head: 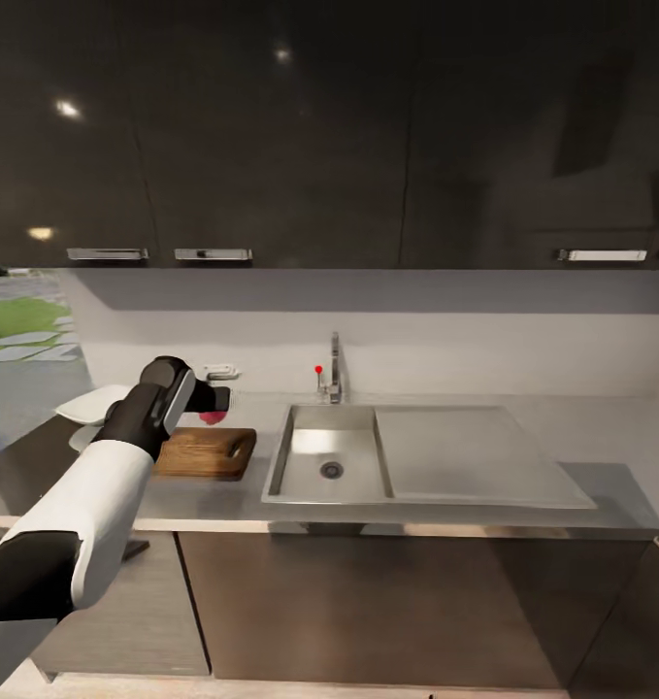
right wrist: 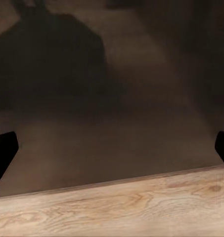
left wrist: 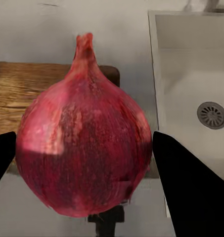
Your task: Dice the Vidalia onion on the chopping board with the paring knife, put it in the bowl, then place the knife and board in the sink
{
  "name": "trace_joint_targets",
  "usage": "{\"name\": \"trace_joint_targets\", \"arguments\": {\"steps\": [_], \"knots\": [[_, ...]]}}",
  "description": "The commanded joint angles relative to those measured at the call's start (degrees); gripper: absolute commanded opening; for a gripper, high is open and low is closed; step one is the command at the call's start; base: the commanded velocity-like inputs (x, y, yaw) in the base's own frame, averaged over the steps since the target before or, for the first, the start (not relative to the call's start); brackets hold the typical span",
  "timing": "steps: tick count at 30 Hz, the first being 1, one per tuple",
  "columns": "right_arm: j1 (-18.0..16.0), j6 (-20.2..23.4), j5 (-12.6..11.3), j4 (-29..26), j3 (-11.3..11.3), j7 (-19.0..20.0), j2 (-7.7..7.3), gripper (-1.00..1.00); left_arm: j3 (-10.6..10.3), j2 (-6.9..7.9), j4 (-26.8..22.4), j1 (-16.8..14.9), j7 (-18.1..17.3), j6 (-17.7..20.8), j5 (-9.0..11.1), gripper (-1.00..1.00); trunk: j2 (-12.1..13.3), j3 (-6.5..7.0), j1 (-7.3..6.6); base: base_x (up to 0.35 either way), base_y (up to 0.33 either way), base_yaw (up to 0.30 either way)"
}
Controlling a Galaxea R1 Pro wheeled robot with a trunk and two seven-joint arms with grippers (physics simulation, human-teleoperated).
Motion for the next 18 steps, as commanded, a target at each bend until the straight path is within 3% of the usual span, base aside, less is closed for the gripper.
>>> {"name": "trace_joint_targets", "arguments": {"steps": [1, 11, 18], "knots": [[-0.1, -0.2, -0.4, 0.0, 0.4, -0.2, -0.01, 1.00, -0.1, 0.09, 0.0, 0.0, 0.0, 0.2, 0.2, -1.00, -0.1, -0.09, 0.01, 0.000, 0.293, 0.000], [-0.1, -0.2, -0.3, 0.0, 0.4, -0.2, -0.22, 1.00, 0.0, 0.05, 1.3, 0.0, 0.0, 0.1, 0.2, -1.00, -0.1, -0.09, 0.01, 0.000, 0.286, 0.000], [-0.1, -0.2, -0.3, 0.0, 0.4, -0.2, -0.21, 1.00, 0.0, -0.03, 1.7, 0.0, 0.0, 0.1, 0.2, -1.00, -0.1, -0.09, 0.01, 0.000, 0.180, 0.000]]}}
